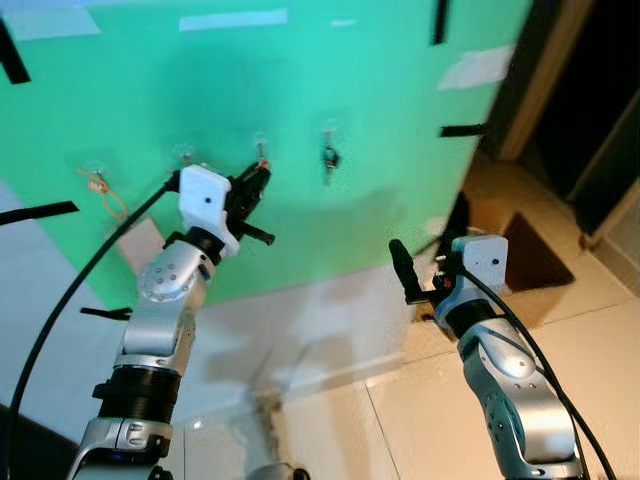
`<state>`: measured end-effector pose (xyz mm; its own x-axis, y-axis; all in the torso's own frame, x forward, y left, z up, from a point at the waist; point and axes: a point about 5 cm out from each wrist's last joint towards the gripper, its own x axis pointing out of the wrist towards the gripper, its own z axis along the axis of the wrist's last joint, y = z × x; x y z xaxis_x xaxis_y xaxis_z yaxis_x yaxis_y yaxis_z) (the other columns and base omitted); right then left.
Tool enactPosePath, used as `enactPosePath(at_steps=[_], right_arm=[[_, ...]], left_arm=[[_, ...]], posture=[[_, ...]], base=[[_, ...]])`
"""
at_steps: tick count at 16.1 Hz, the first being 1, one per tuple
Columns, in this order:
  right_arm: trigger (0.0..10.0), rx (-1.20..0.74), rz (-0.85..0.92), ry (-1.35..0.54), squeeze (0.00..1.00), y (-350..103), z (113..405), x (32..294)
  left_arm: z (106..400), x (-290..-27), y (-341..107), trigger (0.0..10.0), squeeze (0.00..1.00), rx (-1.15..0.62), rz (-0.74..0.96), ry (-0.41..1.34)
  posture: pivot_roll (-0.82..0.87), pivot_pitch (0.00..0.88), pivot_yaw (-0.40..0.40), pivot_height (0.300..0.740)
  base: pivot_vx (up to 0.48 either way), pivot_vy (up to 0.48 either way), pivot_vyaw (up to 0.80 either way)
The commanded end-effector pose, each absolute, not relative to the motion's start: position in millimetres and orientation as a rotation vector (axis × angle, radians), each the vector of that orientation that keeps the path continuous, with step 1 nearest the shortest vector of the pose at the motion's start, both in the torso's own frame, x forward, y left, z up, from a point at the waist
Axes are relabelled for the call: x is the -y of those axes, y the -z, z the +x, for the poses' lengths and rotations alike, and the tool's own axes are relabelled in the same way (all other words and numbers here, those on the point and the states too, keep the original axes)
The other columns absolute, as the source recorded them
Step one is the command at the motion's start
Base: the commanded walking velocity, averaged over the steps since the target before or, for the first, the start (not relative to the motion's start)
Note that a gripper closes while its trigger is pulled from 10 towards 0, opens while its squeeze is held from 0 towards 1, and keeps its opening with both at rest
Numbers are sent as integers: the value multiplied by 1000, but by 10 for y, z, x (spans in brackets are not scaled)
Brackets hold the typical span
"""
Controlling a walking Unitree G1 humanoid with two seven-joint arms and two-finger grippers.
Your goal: Hang keys on a hook
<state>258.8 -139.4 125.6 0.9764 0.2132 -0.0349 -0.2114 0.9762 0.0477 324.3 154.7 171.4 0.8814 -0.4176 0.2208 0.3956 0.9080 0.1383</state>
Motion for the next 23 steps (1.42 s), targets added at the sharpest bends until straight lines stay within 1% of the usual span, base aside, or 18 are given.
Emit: enactPosePath(at_steps=[1, 5, 8, 10, 11, 13, 14, 15, 17, 20, 23], right_arm=[[10000, -28, 47, -218, 0, -1278, 2585, 1406], [10000, -21, 43, -248, 0, -1294, 2591, 1392], [10000, -20, 42, -276, 0, -1292, 2590, 1348], [10000, -33, 20, -304, 0, -1276, 2587, 1325], [10000, -36, 10, -320, 0, -1265, 2586, 1302], [10000, -35, 13, -337, 0, -1263, 2596, 1268], [10000, -35, 15, -351, 0, -1261, 2601, 1232], [10000, -34, 17, -360, 0, -1260, 2602, 1208], [10000, -30, 22, -374, 0, -1270, 2606, 1168], [10000, -5, 21, -401, 0, -1309, 2619, 1132], [10000, 7, 20, -403, 0, -1328, 2638, 1117]], left_arm=[[3240, -1536, -1803, 10000, 0, 291, 91, 432], [3163, -1553, -1827, 10000, 0, 294, 41, 460], [3185, -1701, -1894, 10000, 0, 283, 15, 431], [3167, -1820, -1896, 10000, 0, 230, 44, 441], [3148, -1920, -1850, 10000, 0, 163, 106, 442], [3116, -2060, -1845, 10000, 0, 110, 165, 429], [3101, -2156, -1890, 10000, 0, 105, 180, 409], [3098, -2185, -1918, 10000, 0, 106, 177, 405], [3107, -2168, -1962, 10000, 0, 122, 148, 422], [3181, -1973, -2034, 10000, 0, 157, 35, 474], [3292, -1897, -2049, 10000, 0, 152, -32, 512]], posture=[[-67, 0, 54, 740], [-58, 0, 44, 740], [-46, 0, 37, 740], [-39, 0, 31, 740], [-22, 0, 18, 740], [-14, 0, 12, 740], [6, 0, 3, 740], [9, 0, 2, 740], [10, 0, 4, 740], [3, 0, 12, 740], [0, 0, 23, 740]], base=[[0, 0, 0], [0, 0, 0], [0, 0, 0], [0, 0, 0], [0, 0, 0], [0, 0, 0], [0, 0, 0], [0, 0, 0], [0, 0, 0], [0, 0, 0], [0, 0, 0]])
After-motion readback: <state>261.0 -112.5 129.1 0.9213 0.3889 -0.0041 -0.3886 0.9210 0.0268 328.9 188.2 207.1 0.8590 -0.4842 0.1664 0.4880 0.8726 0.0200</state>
